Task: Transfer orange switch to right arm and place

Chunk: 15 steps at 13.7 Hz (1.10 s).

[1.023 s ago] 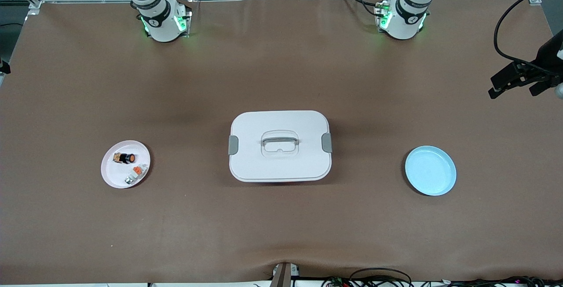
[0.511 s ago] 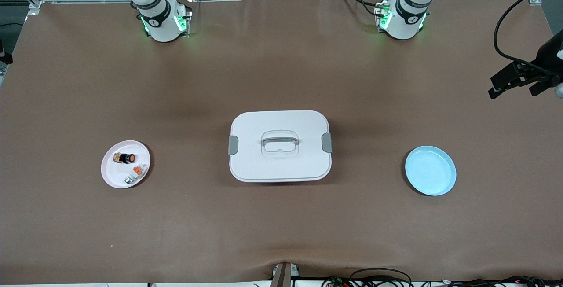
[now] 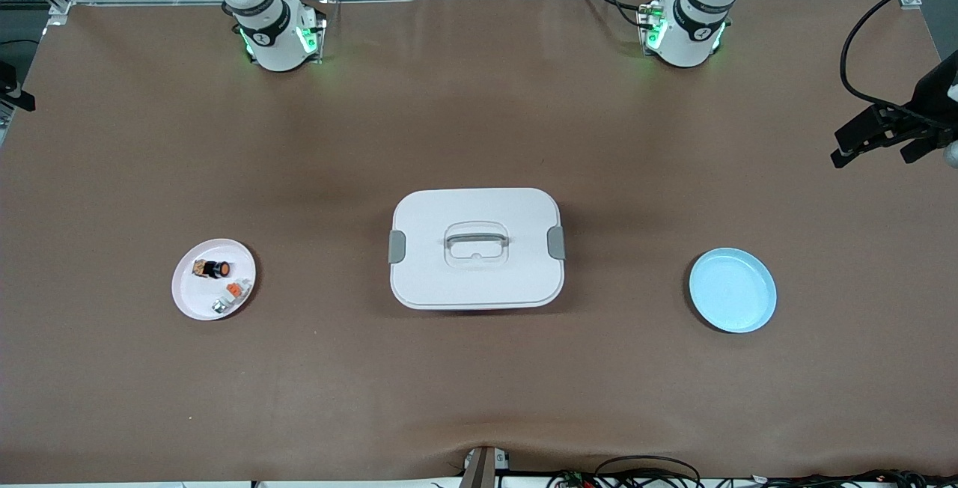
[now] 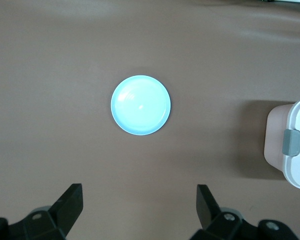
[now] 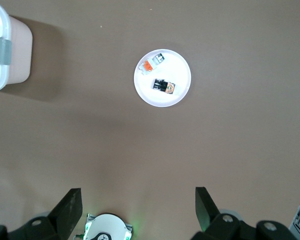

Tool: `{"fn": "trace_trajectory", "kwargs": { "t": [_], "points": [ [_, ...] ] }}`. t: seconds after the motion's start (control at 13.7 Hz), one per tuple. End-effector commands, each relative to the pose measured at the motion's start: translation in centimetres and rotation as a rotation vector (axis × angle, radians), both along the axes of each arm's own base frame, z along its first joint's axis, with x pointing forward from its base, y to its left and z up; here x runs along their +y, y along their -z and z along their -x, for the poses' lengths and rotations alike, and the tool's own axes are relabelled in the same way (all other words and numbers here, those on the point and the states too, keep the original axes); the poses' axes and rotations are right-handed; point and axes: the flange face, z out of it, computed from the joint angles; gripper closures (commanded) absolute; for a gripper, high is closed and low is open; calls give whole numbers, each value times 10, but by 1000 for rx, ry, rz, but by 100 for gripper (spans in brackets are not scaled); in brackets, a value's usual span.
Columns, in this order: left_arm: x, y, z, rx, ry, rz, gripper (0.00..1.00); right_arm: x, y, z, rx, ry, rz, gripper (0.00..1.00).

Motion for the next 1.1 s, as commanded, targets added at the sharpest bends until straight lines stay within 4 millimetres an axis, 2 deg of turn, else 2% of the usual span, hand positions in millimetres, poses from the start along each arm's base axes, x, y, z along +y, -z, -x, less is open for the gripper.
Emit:
{"fn": "trace_trajectory", "kwargs": {
  "t": [0.0, 0.37, 0.58, 0.8, 1.02],
  "points": [
    [0, -3, 2, 9, 16, -4, 0, 3, -7, 5, -15, 22, 2, 0],
    [0, -3, 2, 9, 16, -3, 0, 12, -3, 0, -16, 5, 2, 0],
    [1, -2, 2, 12, 14, -3, 0, 14, 9, -9, -27, -3, 14, 0],
    [0, -2, 2, 13, 16, -3, 0, 17, 15, -12, -25, -9, 21, 0],
    [0, -2, 2, 13, 16, -3, 0, 16, 22, -24, -81, -8, 28, 0]
  ]
}}
